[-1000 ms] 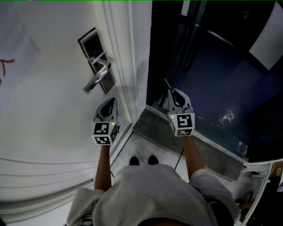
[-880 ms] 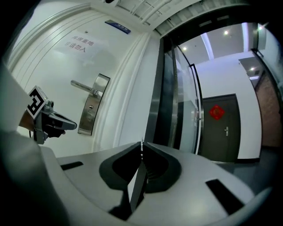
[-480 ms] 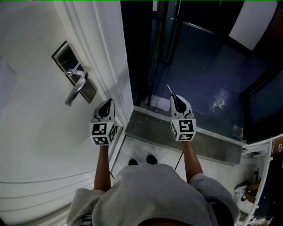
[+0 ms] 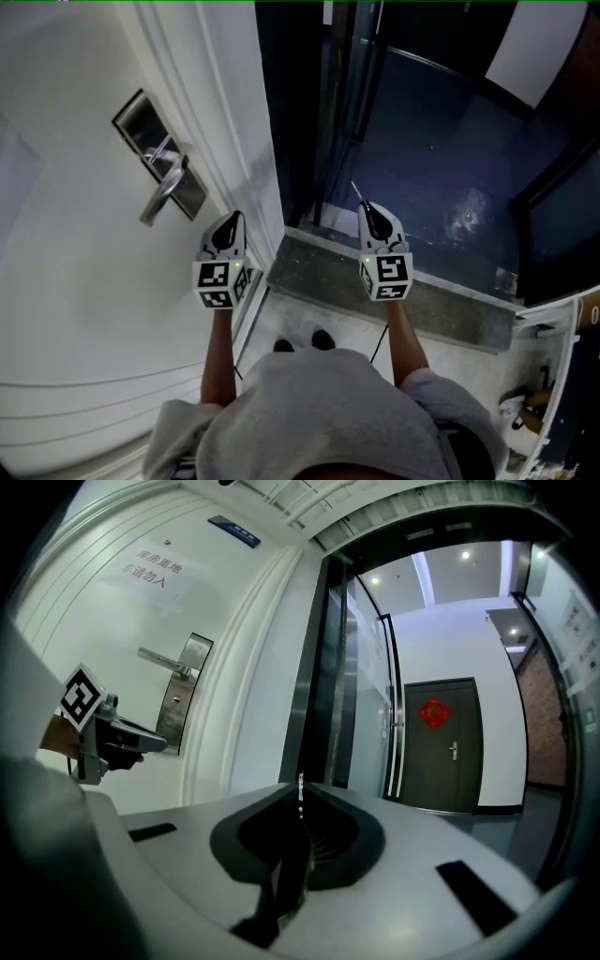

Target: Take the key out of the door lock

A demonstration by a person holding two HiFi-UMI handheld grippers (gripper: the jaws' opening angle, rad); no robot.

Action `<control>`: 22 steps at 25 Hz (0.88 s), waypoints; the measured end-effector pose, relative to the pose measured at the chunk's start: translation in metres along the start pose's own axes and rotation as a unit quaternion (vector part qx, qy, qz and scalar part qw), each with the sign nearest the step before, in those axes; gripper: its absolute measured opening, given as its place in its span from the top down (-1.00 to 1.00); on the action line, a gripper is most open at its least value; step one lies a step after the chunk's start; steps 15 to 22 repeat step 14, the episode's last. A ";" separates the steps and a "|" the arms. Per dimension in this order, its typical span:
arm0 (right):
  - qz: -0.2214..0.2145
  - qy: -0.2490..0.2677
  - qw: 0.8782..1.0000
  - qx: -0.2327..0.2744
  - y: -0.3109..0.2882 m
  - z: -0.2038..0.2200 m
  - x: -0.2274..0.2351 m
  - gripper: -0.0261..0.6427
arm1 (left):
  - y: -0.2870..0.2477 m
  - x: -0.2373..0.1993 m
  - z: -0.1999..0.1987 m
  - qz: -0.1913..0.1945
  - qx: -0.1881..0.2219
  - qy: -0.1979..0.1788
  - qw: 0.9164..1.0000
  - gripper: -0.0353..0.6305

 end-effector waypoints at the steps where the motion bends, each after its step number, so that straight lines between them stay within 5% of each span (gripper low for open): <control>1: -0.001 0.000 1.000 0.001 -0.001 0.000 -0.001 0.83 | 0.001 0.000 0.000 -0.001 0.000 0.000 1.000 0.84; 22: -0.009 0.002 1.000 -0.001 -0.008 0.000 -0.007 0.83 | 0.002 -0.001 -0.001 -0.004 0.004 -0.001 1.000 0.84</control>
Point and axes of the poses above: the fingertips, and each gripper's own axes: y backward along the fingers, x to its right, z out of its underside, the point moved 4 cm from there along y, backward along the fingers, and after that the axes turned 7 degrees about -x, right-handed, at the moved point
